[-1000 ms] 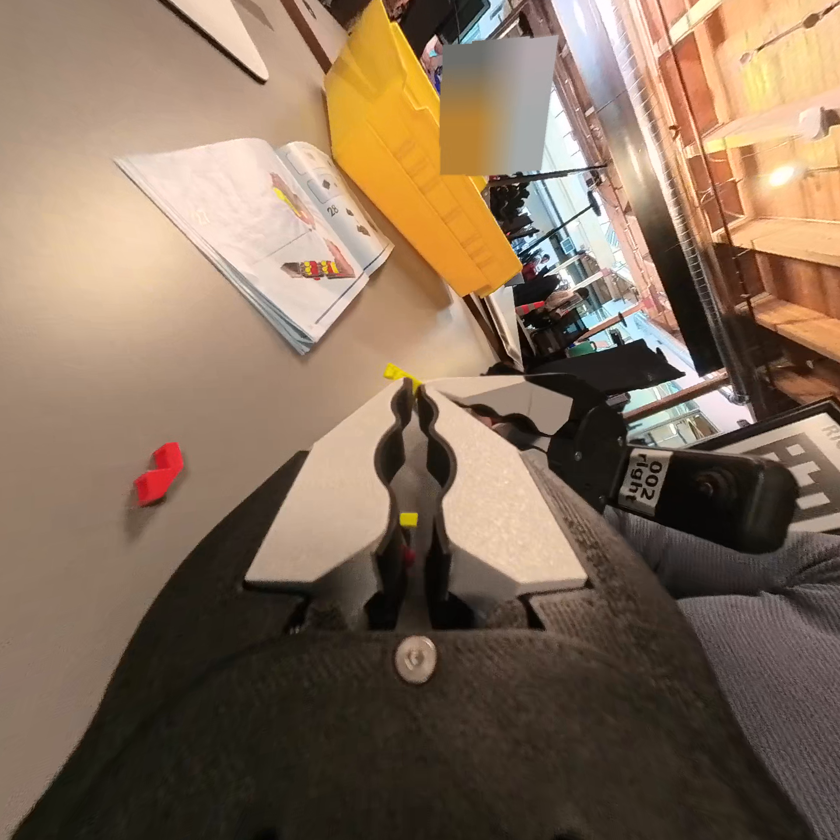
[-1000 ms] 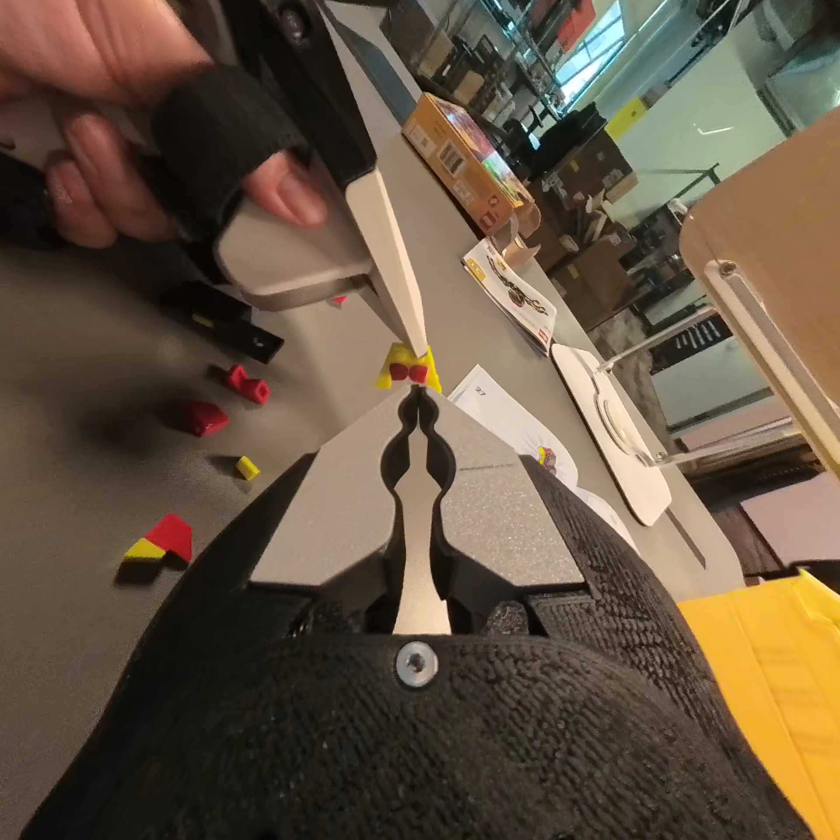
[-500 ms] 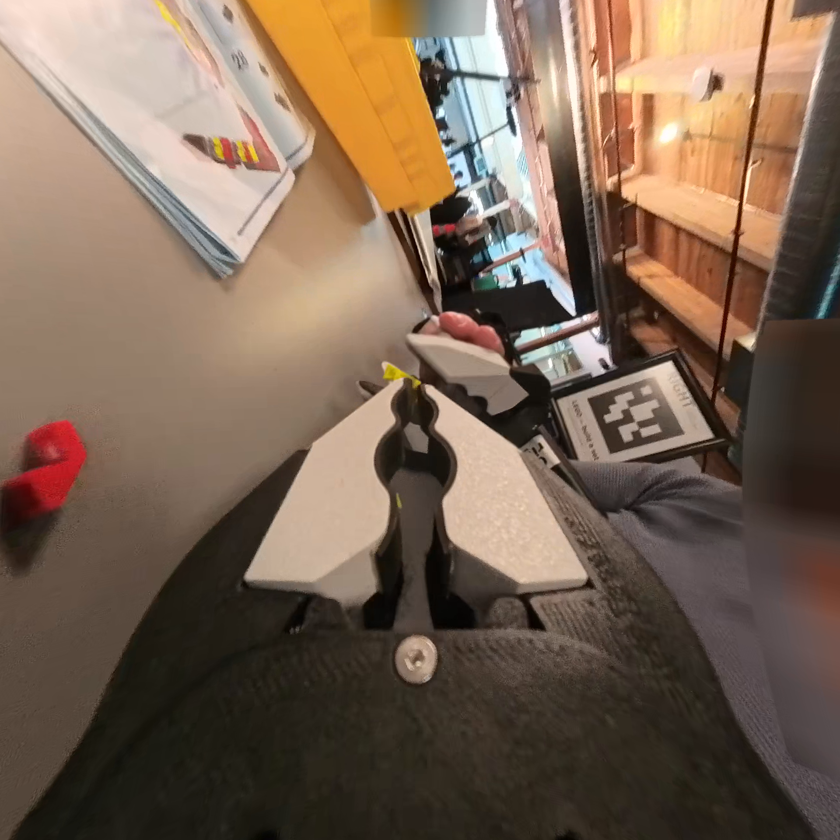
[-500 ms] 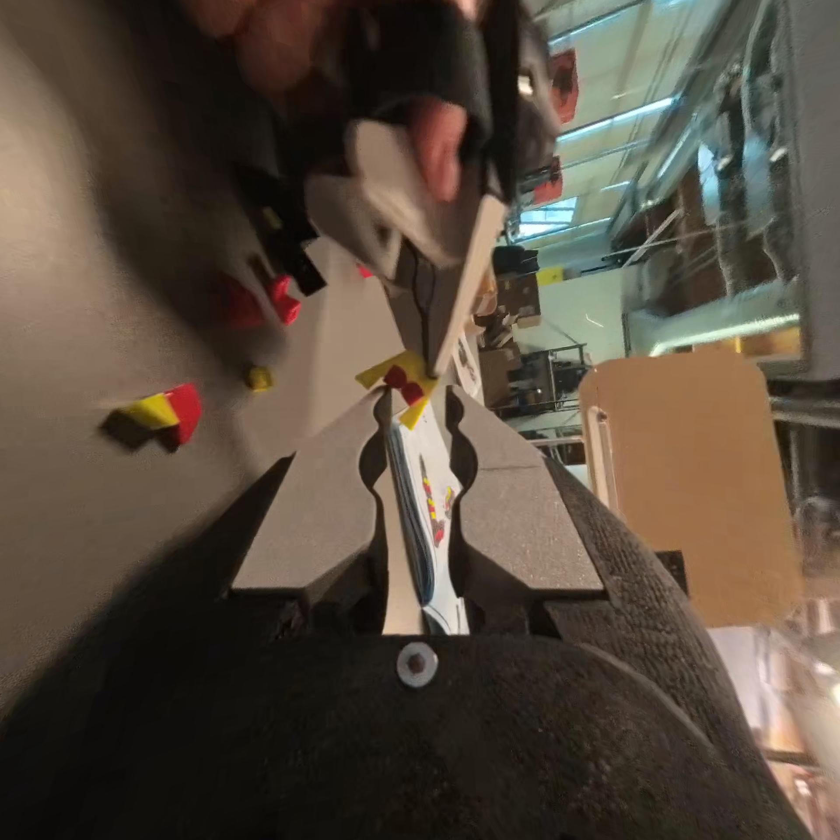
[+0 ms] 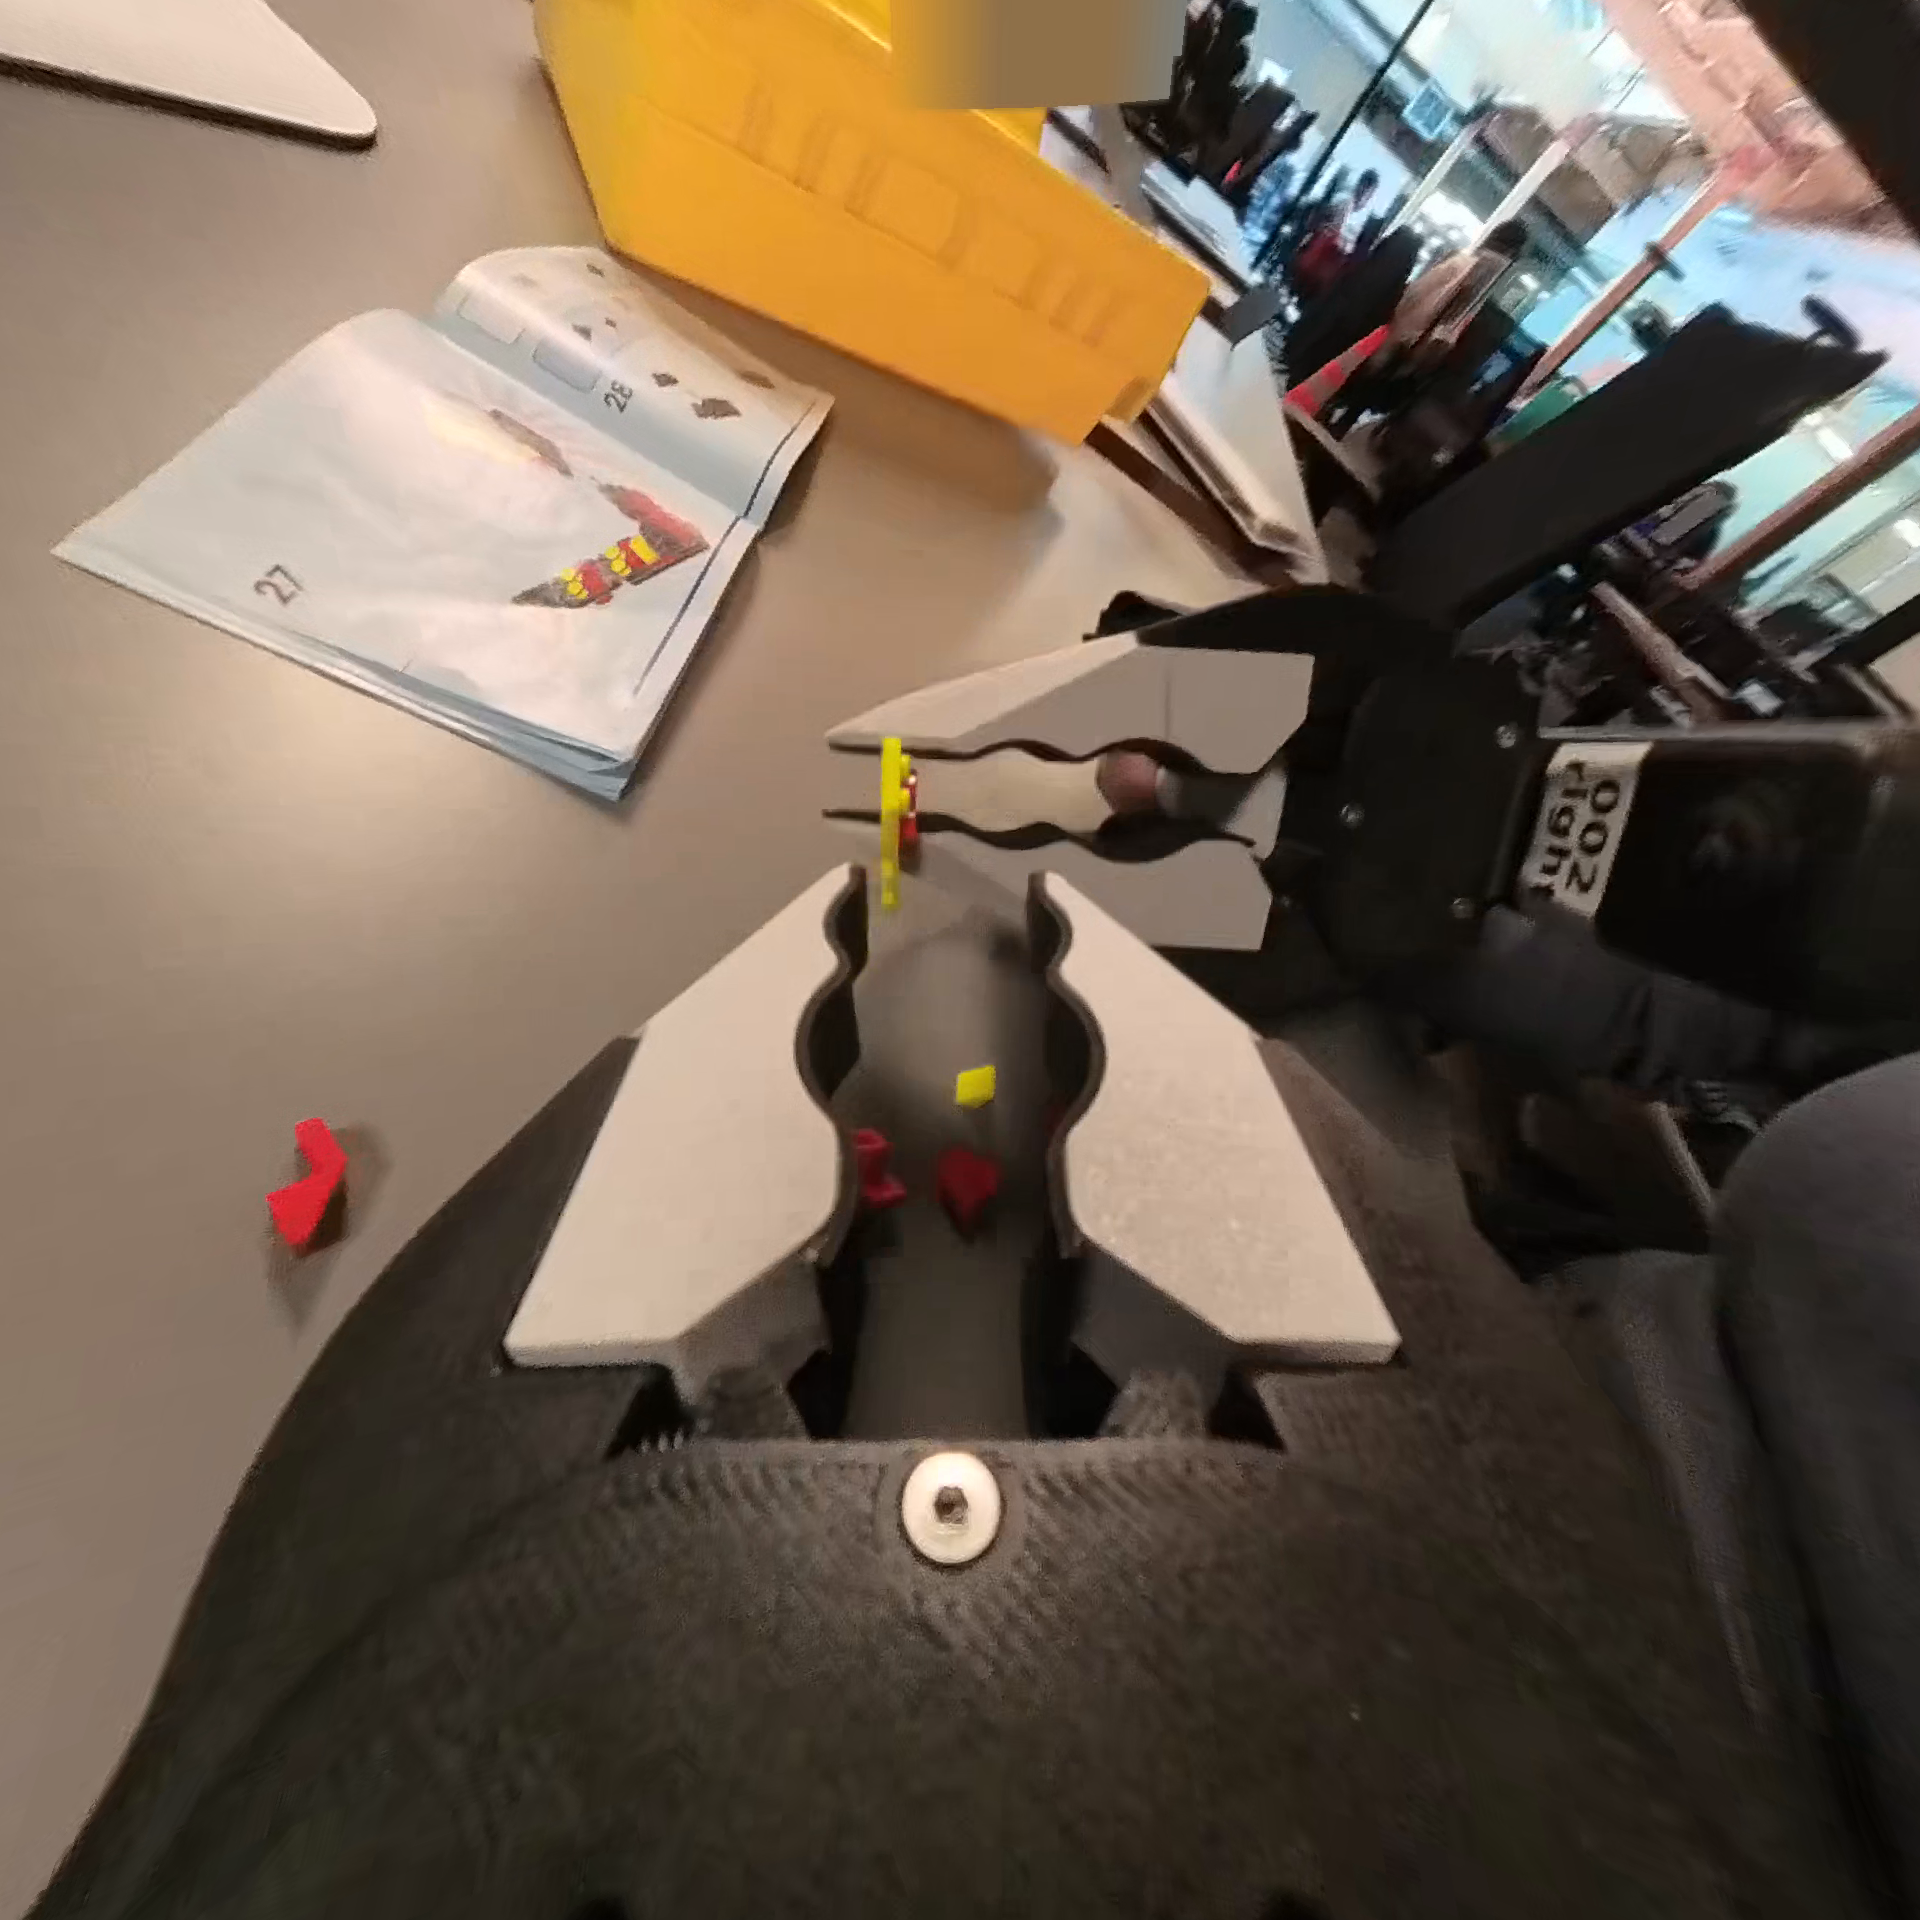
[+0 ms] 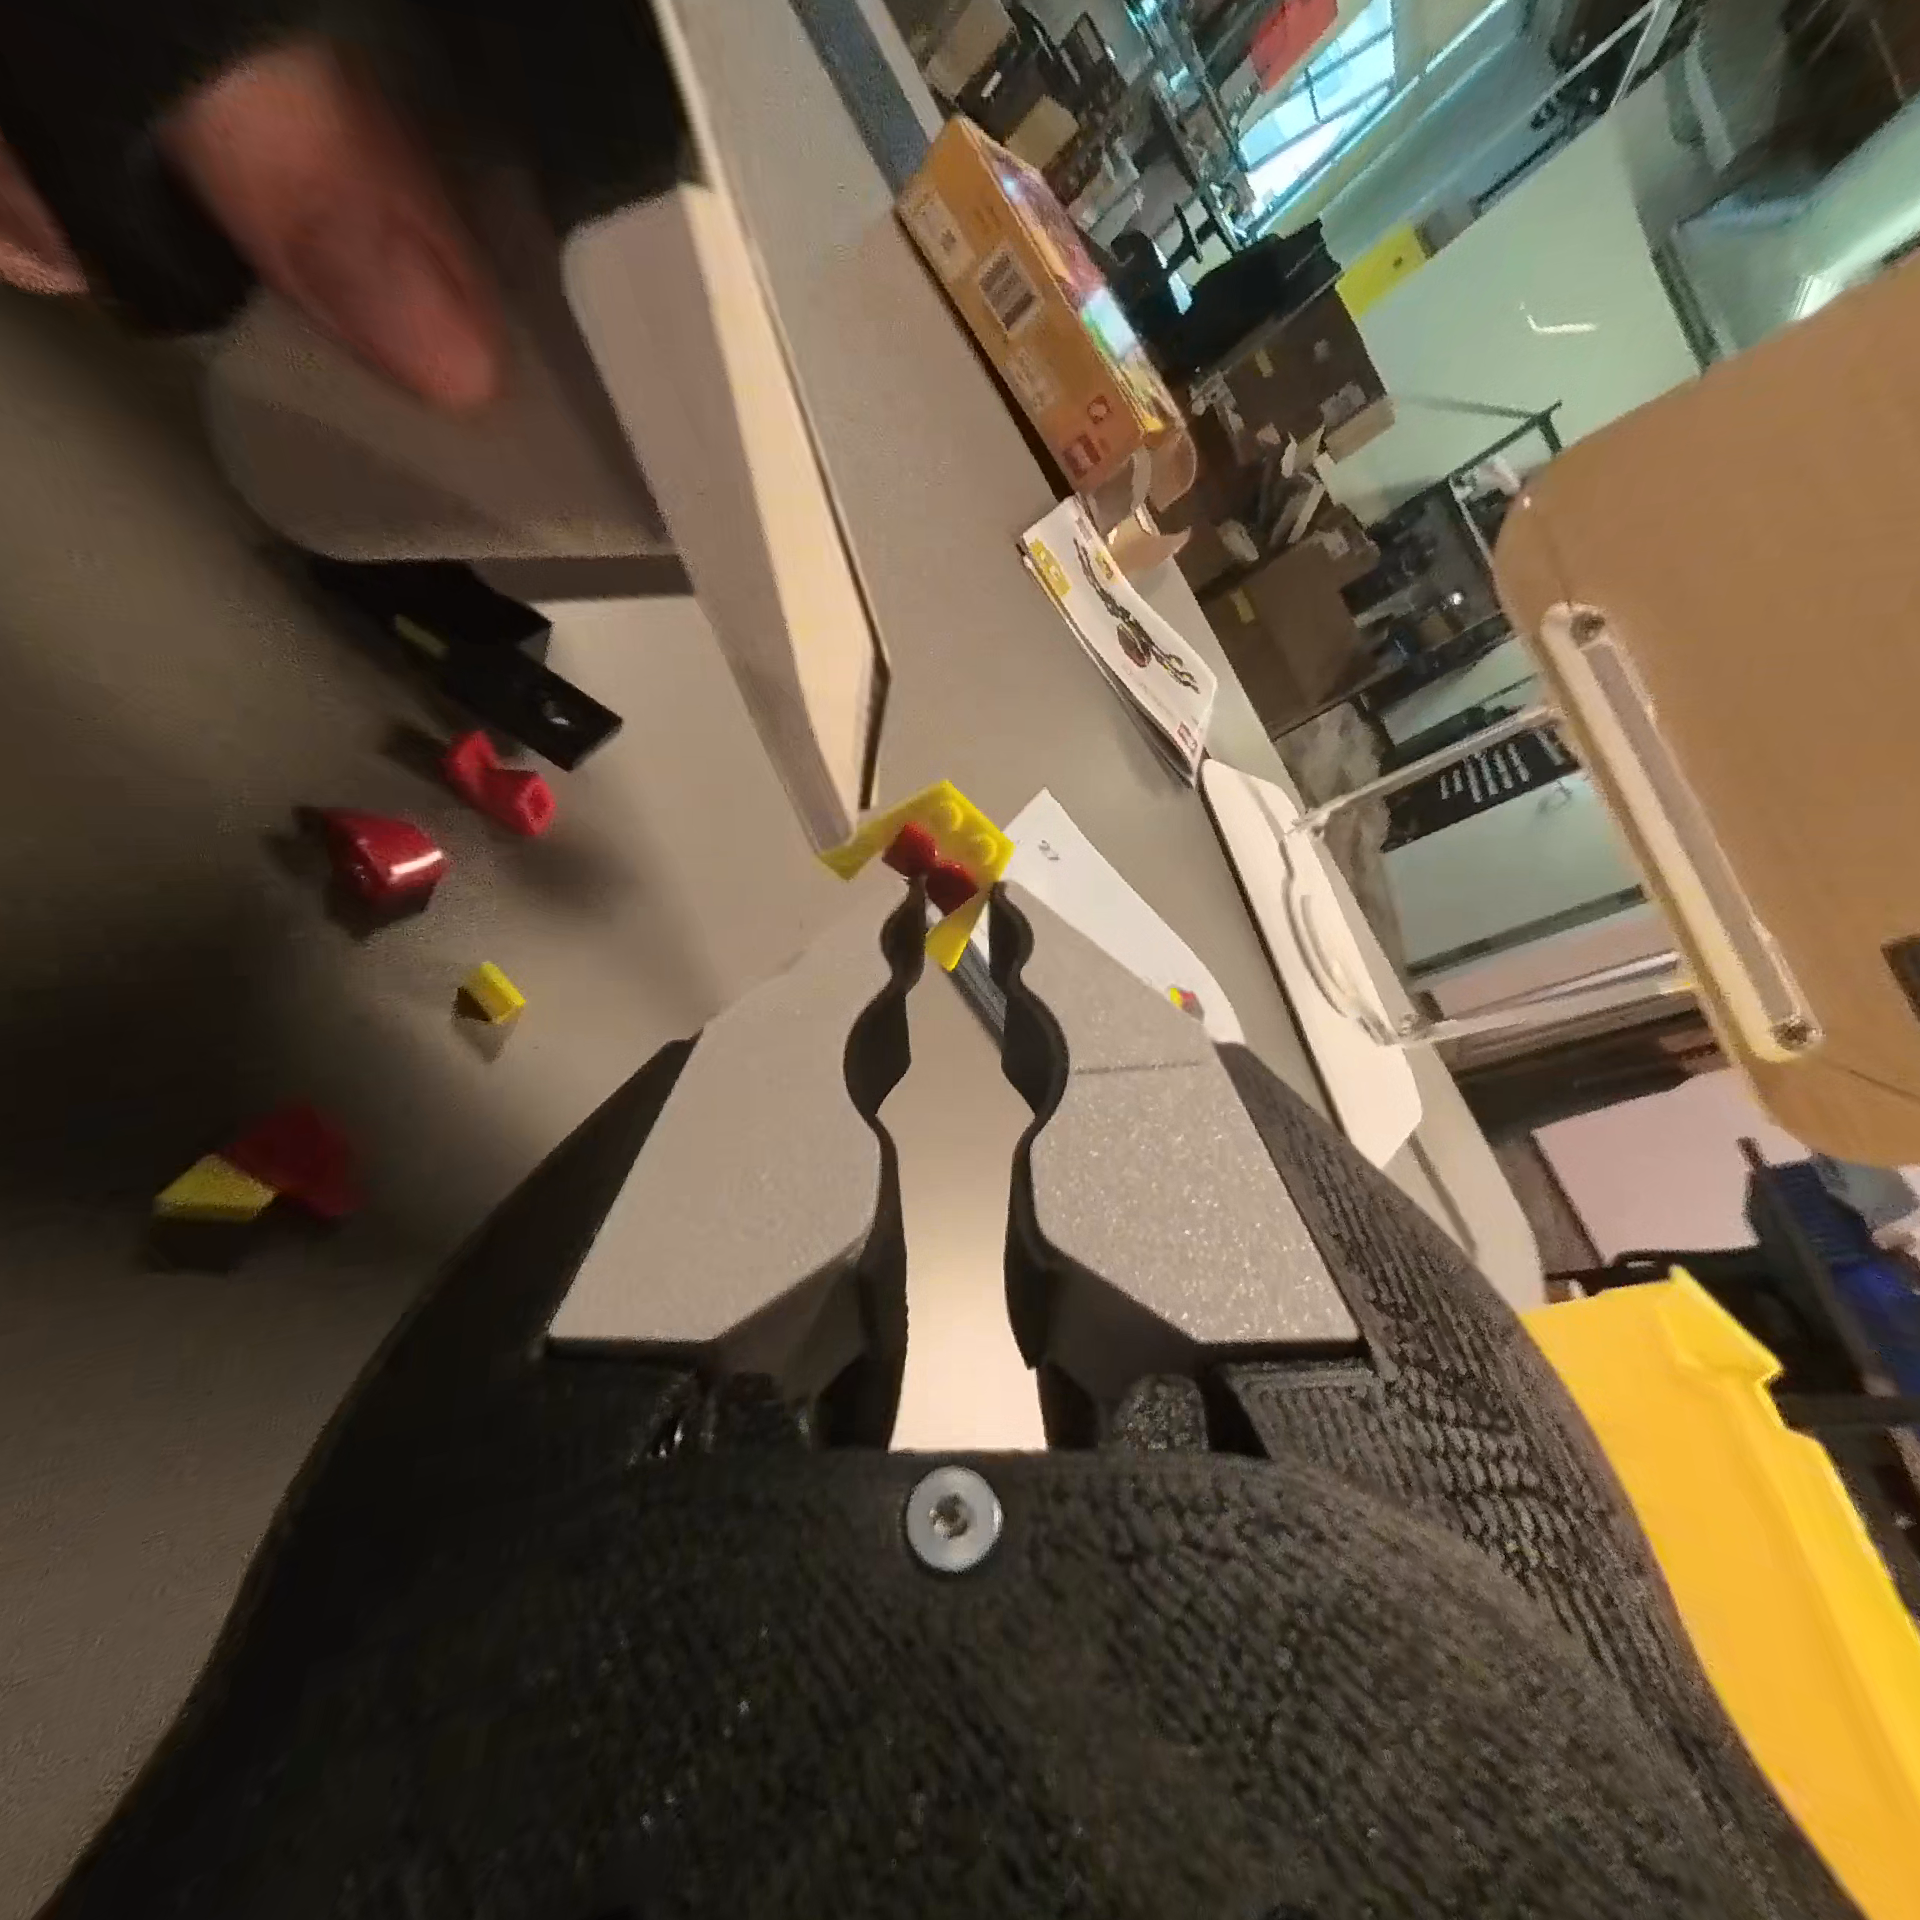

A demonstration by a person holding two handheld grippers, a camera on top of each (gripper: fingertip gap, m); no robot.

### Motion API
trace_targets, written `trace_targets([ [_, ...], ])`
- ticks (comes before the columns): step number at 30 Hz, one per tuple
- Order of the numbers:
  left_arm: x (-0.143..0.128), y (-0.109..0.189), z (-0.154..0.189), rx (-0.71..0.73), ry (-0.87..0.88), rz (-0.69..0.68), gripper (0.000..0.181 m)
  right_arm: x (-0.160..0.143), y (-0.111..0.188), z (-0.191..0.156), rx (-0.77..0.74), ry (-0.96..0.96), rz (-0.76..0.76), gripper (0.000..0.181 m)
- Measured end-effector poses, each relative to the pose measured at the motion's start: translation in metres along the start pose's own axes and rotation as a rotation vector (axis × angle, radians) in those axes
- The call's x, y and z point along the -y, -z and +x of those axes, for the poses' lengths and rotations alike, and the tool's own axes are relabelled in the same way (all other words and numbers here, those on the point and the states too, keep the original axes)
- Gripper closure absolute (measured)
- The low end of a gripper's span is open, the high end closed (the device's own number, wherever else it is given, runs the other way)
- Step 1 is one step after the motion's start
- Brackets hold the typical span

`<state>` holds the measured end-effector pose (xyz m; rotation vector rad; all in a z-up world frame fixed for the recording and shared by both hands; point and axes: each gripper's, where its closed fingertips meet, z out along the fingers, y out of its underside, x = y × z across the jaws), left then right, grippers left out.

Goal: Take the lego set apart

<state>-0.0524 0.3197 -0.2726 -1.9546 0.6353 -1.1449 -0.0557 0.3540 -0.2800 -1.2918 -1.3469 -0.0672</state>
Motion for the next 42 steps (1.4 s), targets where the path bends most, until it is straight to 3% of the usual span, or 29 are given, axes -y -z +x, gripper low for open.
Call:
trace_targets([
  [3,0.006,-0.001,0.000,0.025,-0.039,0.034,0.154,0.000,0.001,0.001,0.015,-0.056,0.008,0.172],
  [8,0.006,-0.004,-0.006,0.110,-0.100,0.030,0.178,0.005,0.002,0.000,0.036,-0.122,0.037,0.172],
  [12,-0.001,-0.004,-0.009,0.149,-0.106,-0.041,0.180,0.004,0.002,-0.003,0.038,-0.011,0.017,0.173],
  [20,-0.023,-0.012,-0.017,0.251,-0.274,-0.211,0.180,-0.013,0.002,-0.028,0.381,-0.082,-0.025,0.174],
  [30,-0.029,-0.013,-0.023,0.350,-0.390,-0.296,0.180,-0.019,0.003,-0.037,0.597,-0.216,-0.044,0.175],
  [32,-0.025,-0.013,-0.023,0.318,-0.263,-0.256,0.180,-0.018,-0.001,-0.034,0.534,-0.180,-0.039,0.173],
  [37,-0.021,-0.012,-0.015,0.108,0.092,-0.168,0.180,-0.010,-0.007,-0.025,0.272,0.118,-0.030,0.163],
  [39,-0.023,-0.011,-0.015,0.097,0.095,-0.186,0.181,-0.011,-0.006,-0.025,0.242,0.225,-0.051,0.166],
  [42,-0.029,-0.013,-0.016,0.177,-0.057,-0.259,0.180,-0.015,-0.004,-0.029,0.315,0.276,-0.125,0.168],
])
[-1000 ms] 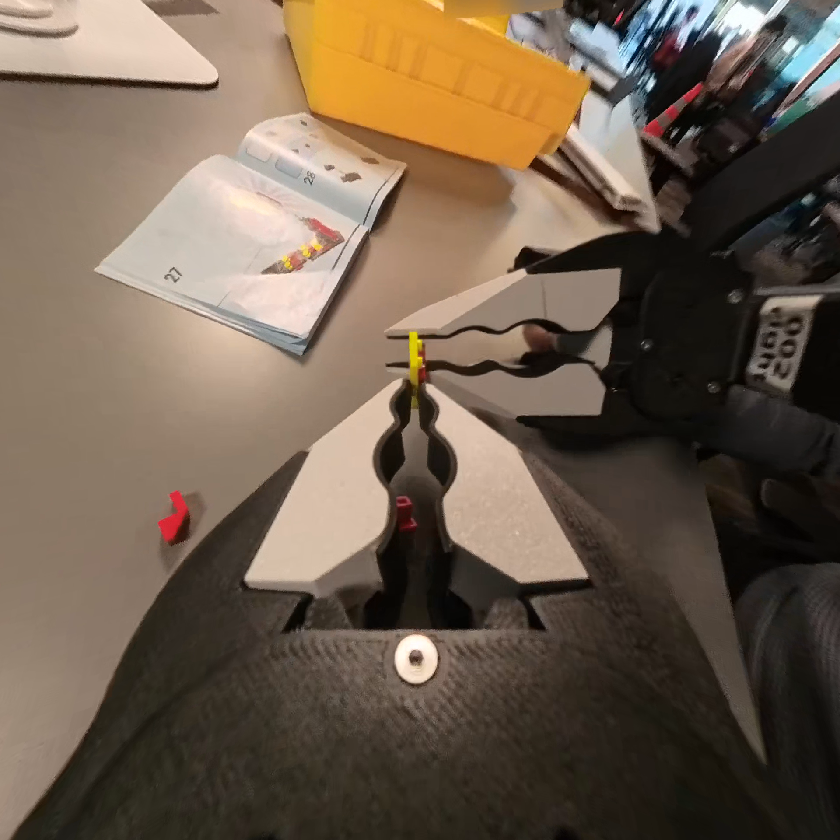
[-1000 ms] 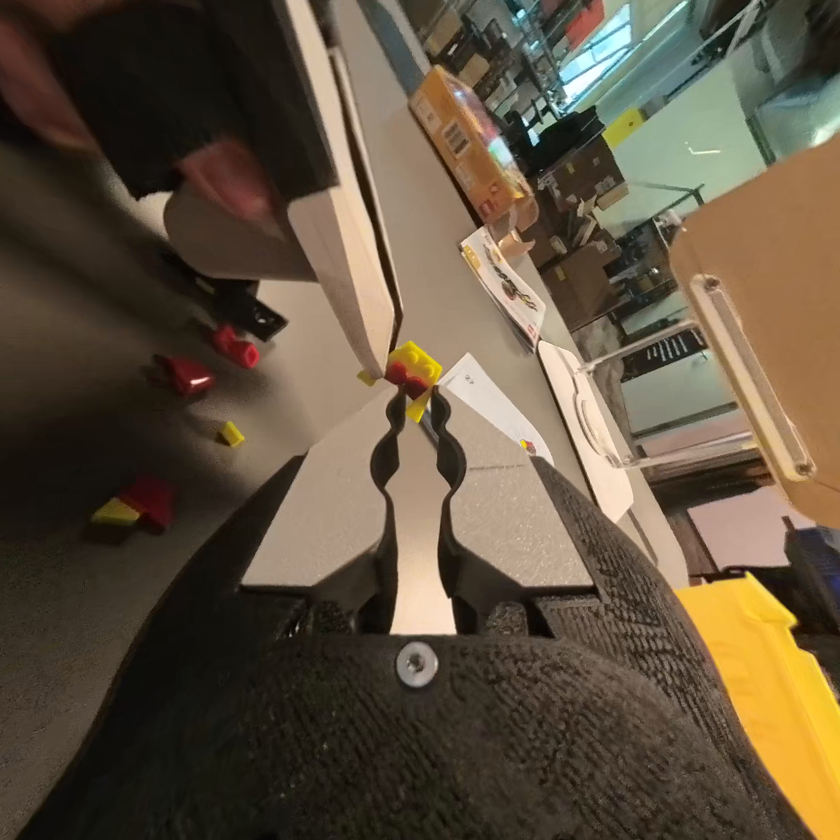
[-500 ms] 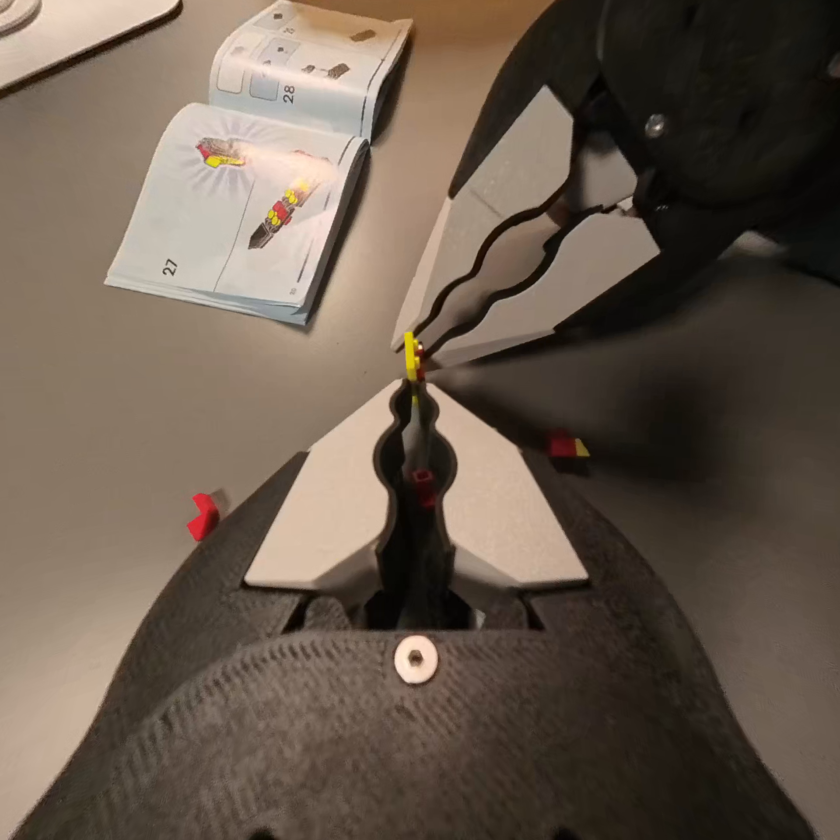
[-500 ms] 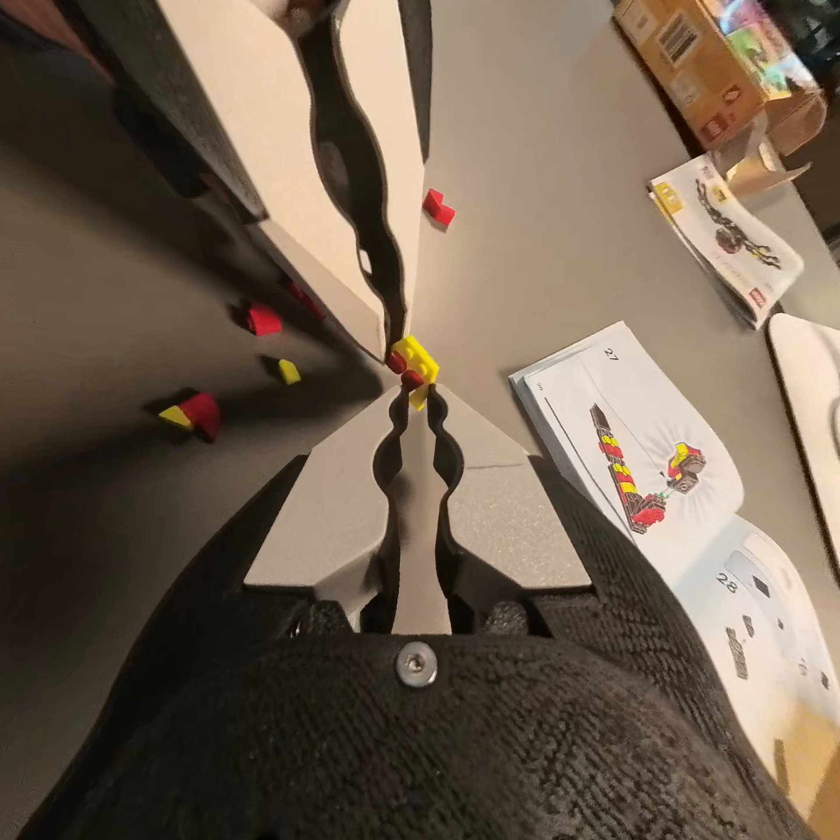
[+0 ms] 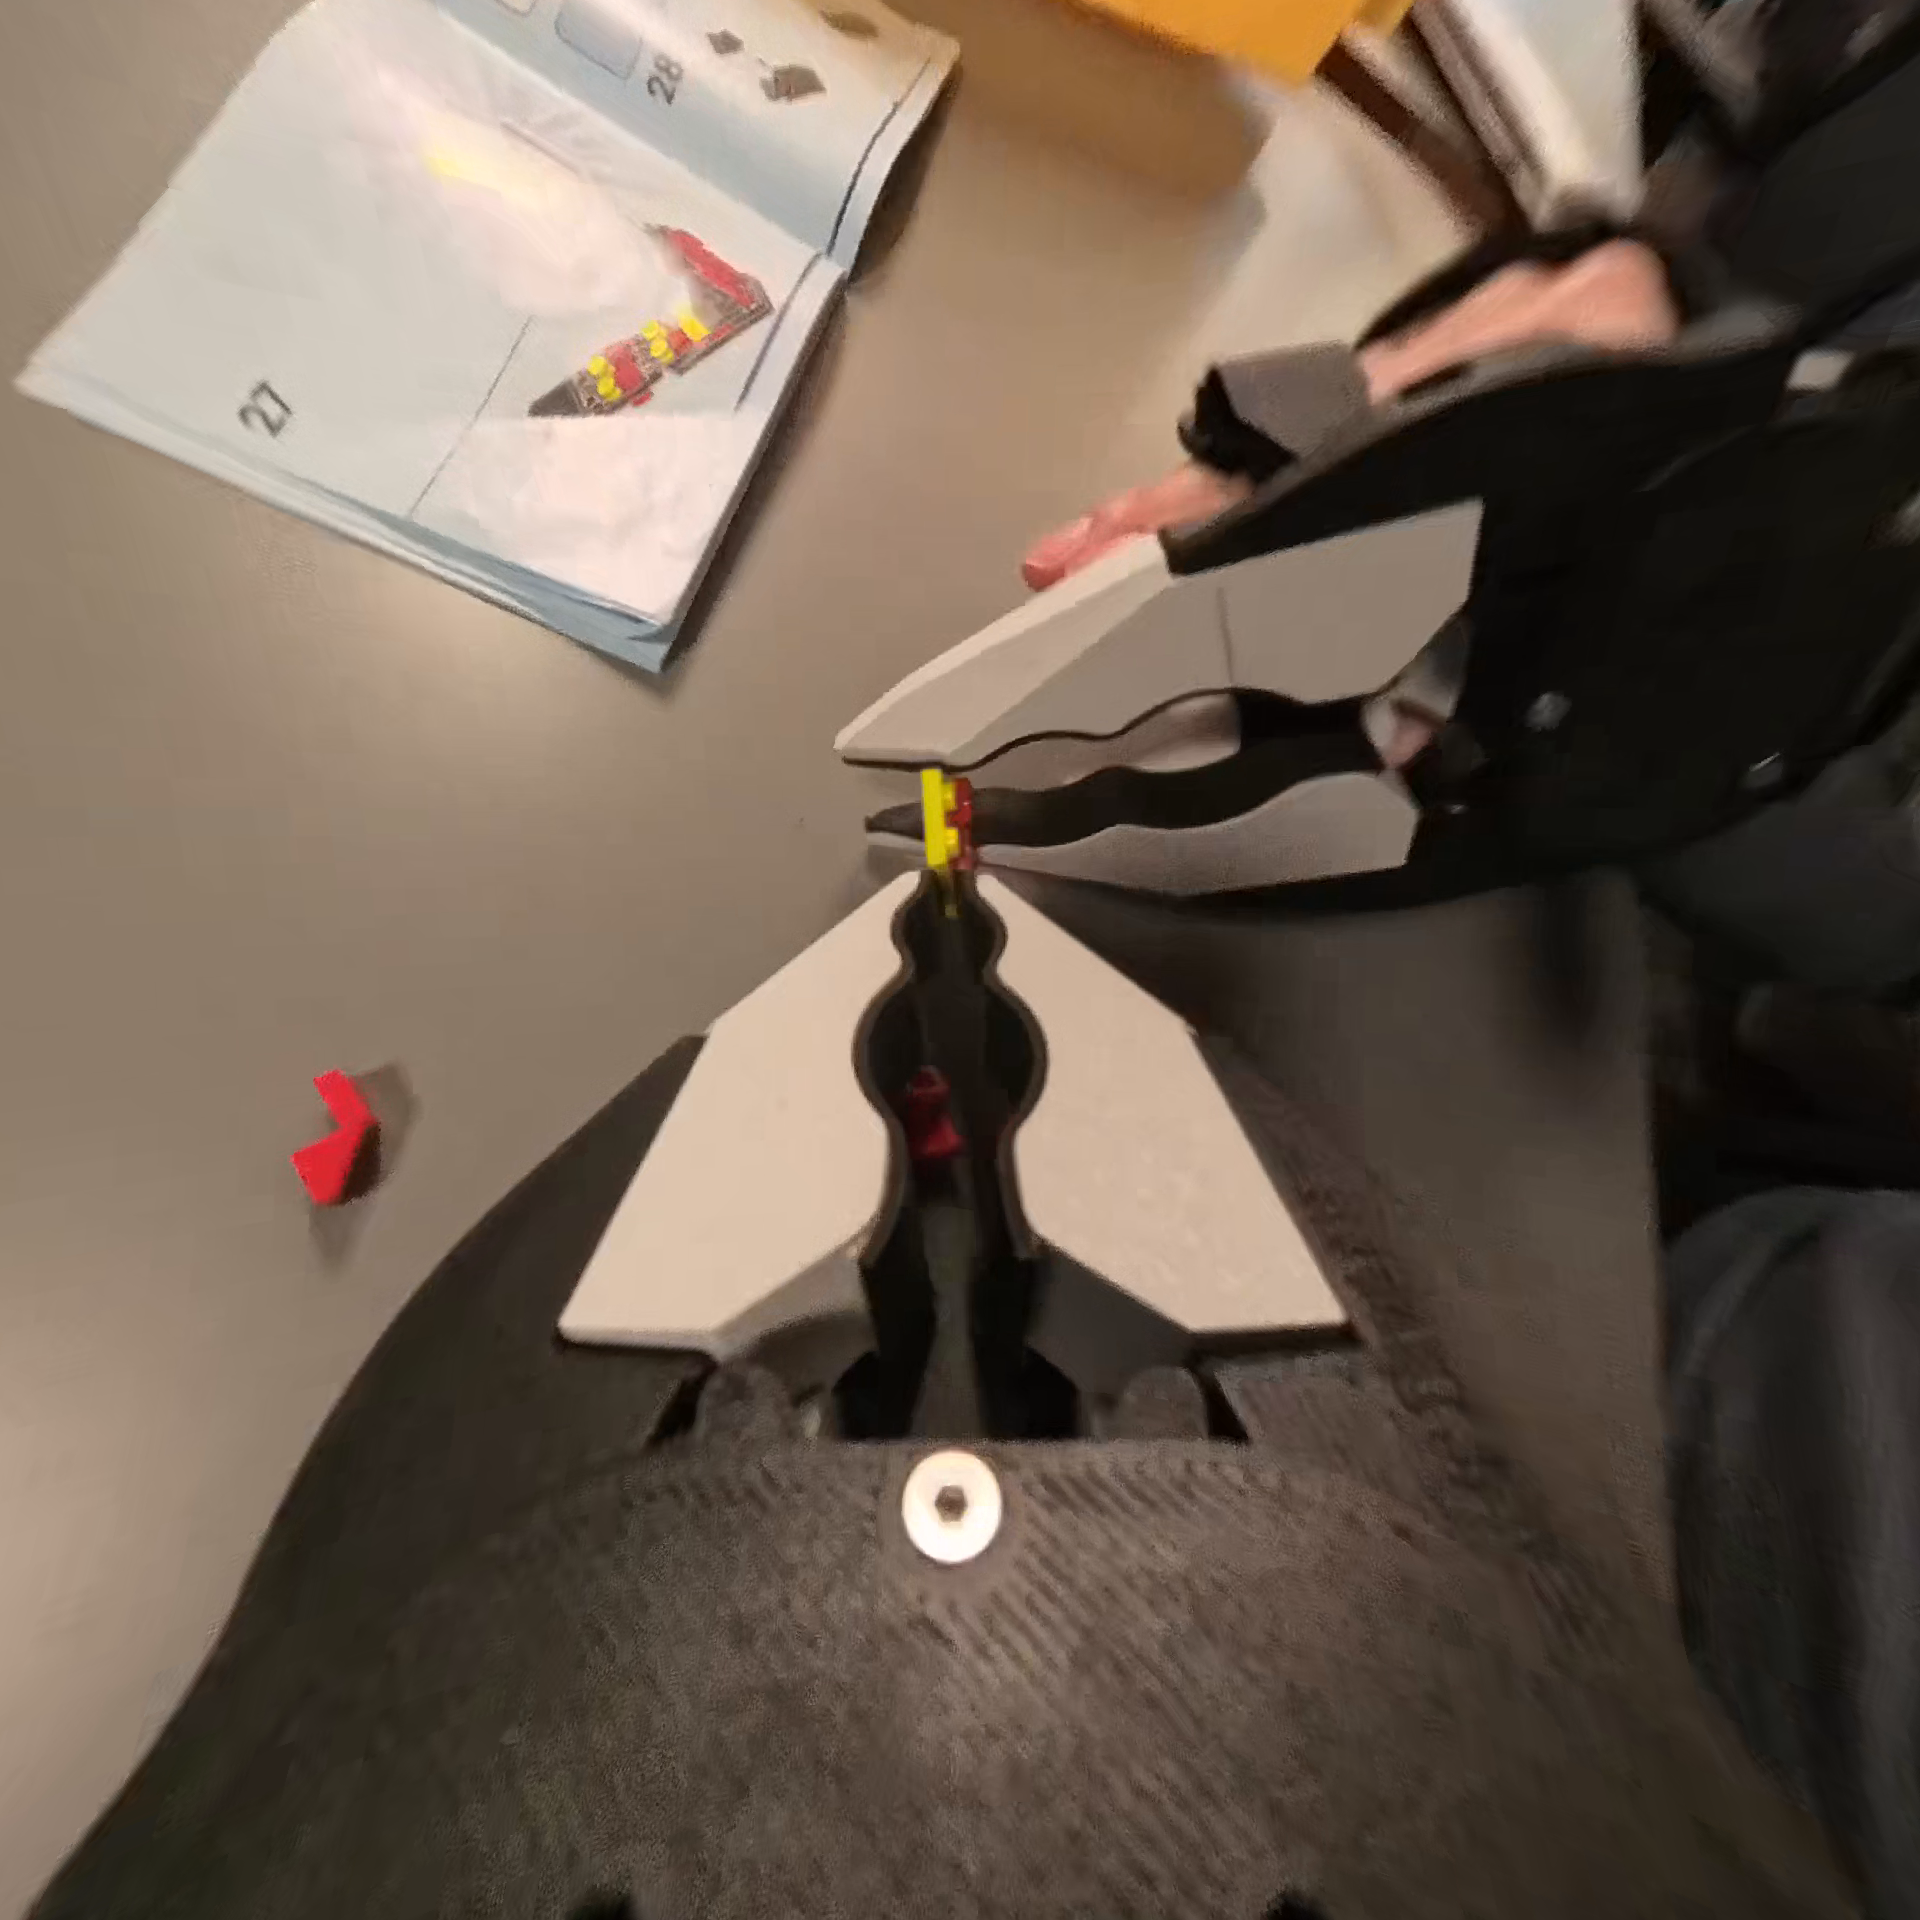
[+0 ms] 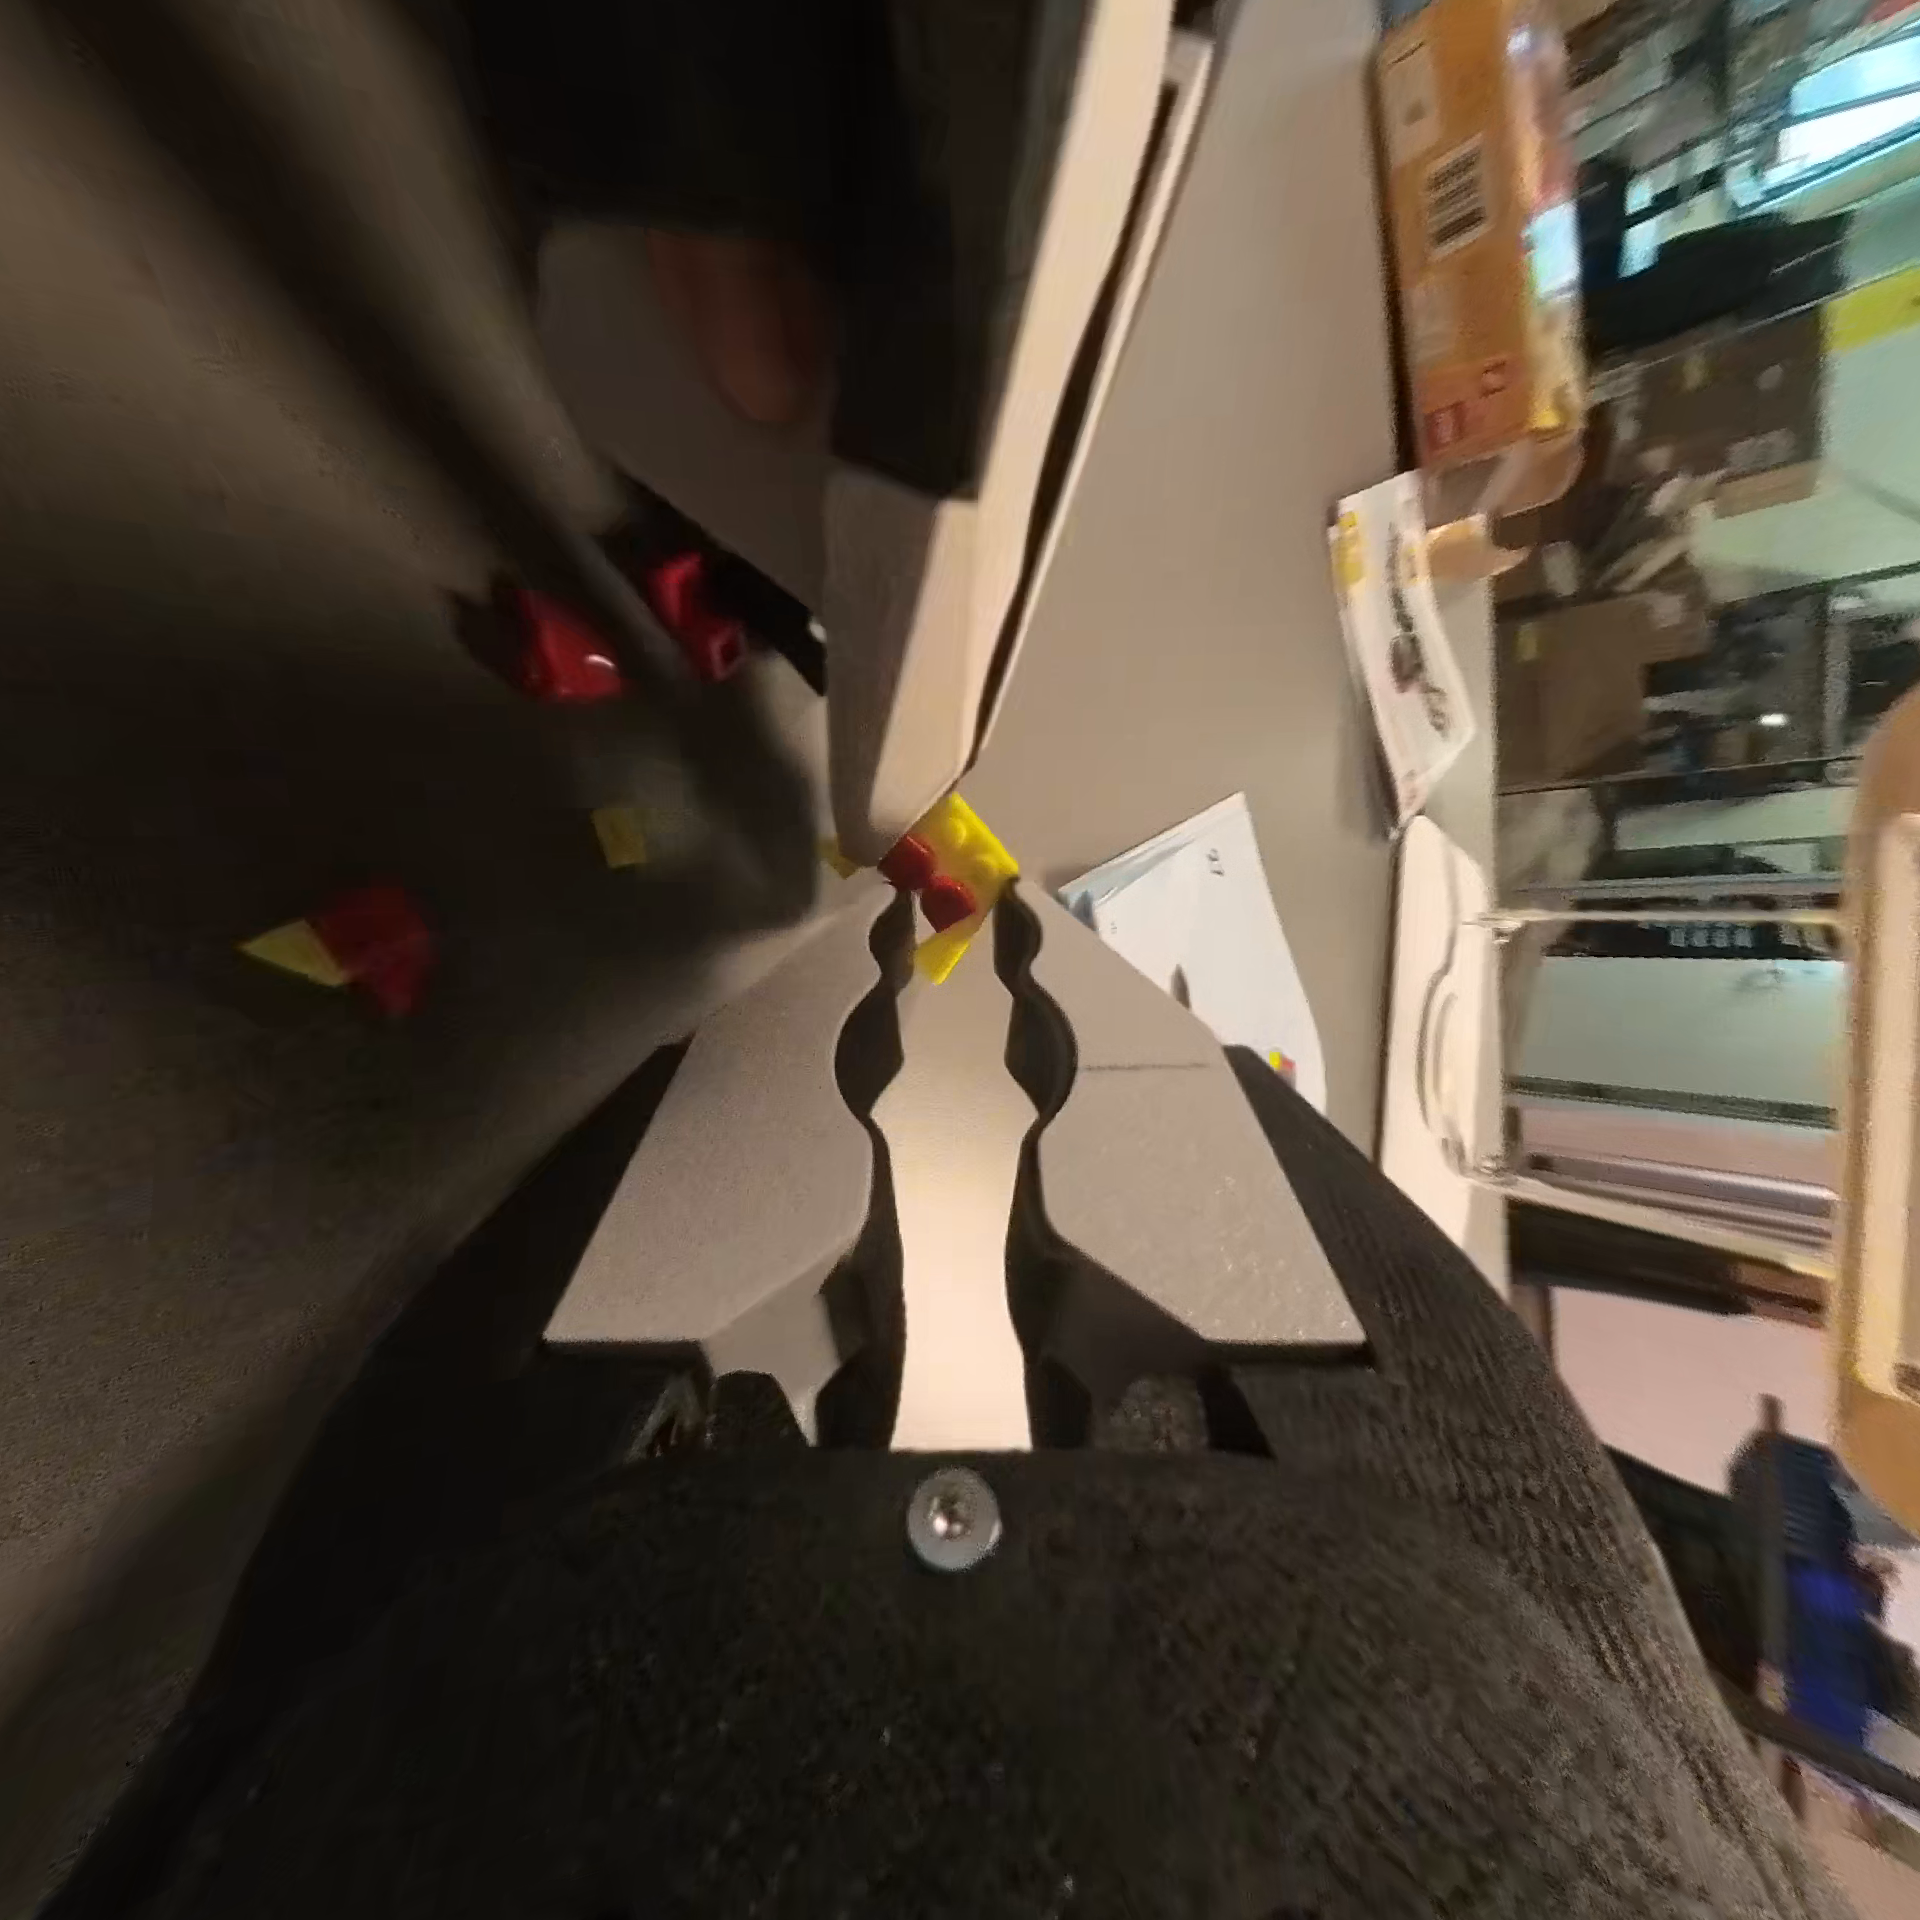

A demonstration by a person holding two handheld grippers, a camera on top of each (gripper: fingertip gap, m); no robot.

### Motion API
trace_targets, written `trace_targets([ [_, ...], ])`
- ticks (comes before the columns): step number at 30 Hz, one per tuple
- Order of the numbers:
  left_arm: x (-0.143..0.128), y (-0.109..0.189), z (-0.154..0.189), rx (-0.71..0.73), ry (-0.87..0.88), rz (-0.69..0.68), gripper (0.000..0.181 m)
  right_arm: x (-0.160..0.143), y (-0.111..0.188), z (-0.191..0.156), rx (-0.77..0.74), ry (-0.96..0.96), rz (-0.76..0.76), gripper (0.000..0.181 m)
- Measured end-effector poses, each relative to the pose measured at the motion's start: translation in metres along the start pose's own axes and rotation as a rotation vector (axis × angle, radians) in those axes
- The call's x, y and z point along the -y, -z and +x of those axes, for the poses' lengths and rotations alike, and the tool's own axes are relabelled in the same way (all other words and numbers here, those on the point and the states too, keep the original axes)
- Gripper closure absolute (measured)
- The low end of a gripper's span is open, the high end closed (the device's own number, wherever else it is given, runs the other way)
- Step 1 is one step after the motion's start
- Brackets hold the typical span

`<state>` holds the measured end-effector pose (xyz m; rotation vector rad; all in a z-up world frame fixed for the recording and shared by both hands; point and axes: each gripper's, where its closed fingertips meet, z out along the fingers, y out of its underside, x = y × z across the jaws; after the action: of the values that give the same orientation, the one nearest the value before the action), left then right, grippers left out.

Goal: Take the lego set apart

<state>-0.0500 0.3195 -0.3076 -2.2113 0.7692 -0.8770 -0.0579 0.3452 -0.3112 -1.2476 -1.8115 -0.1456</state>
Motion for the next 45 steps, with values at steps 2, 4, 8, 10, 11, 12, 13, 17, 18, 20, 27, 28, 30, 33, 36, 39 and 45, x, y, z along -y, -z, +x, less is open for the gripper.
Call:
trace_targets([
  [2,-0.002,-0.002,-0.001,0.073,-0.097,-0.031,0.180,-0.002,0.000,-0.003,0.081,-0.019,-0.018,0.170],
  [4,-0.003,-0.003,-0.002,0.116,-0.157,-0.044,0.179,-0.003,0.000,-0.005,0.160,-0.048,-0.024,0.172],
  [8,-0.005,-0.002,-0.010,0.231,-0.286,-0.076,0.181,-0.002,-0.001,-0.009,0.317,-0.148,0.008,0.177],
  [10,-0.003,-0.002,-0.010,0.193,-0.217,-0.050,0.181,-0.002,-0.002,-0.009,0.347,-0.204,0.031,0.176],
  [11,-0.001,-0.001,-0.012,0.186,-0.192,-0.034,0.181,-0.002,-0.003,-0.007,0.331,-0.217,0.043,0.175],
  [12,0.001,0.001,-0.013,0.181,-0.168,-0.015,0.180,-0.001,-0.005,-0.005,0.301,-0.221,0.055,0.174],
  [13,0.002,0.001,-0.013,0.161,-0.129,0.001,0.180,0.000,-0.006,-0.003,0.270,-0.222,0.068,0.168],
  [17,0.008,0.005,-0.014,0.041,0.071,0.078,0.180,0.007,-0.005,0.003,0.117,-0.186,0.125,0.146],
  [18,0.009,0.006,-0.014,0.014,0.113,0.089,0.180,0.008,-0.005,0.004,0.084,-0.159,0.133,0.147],
  [20,0.003,0.004,-0.015,-0.017,0.149,0.064,0.180,0.009,-0.004,0.003,0.031,-0.095,0.139,0.150],
  [27,-0.005,0.006,-0.011,-0.008,0.071,-0.038,0.180,0.020,-0.001,-0.003,-0.109,0.377,0.109,0.153],
  [28,-0.006,0.006,-0.011,-0.001,0.055,-0.057,0.180,0.021,-0.001,-0.004,-0.122,0.436,0.098,0.154],
  [30,-0.008,0.007,-0.006,-0.011,0.020,-0.091,0.181,0.021,-0.001,-0.003,-0.137,0.510,0.068,0.153],
  [33,-0.009,0.007,-0.005,-0.010,-0.016,-0.127,0.181,0.020,-0.003,-0.005,-0.102,0.516,0.041,0.157],
  [36,-0.009,0.007,-0.005,-0.007,-0.035,-0.140,0.180,0.021,-0.003,-0.007,-0.064,0.506,0.032,0.165],
  [39,-0.004,0.008,-0.006,0.008,-0.052,-0.101,0.180,0.018,-0.003,-0.002,-0.063,0.431,0.029,0.166],
  [45,0.011,0.014,-0.007,0.047,-0.120,-0.003,0.179,0.019,0.000,0.013,-0.130,0.233,0.073,0.167],
])
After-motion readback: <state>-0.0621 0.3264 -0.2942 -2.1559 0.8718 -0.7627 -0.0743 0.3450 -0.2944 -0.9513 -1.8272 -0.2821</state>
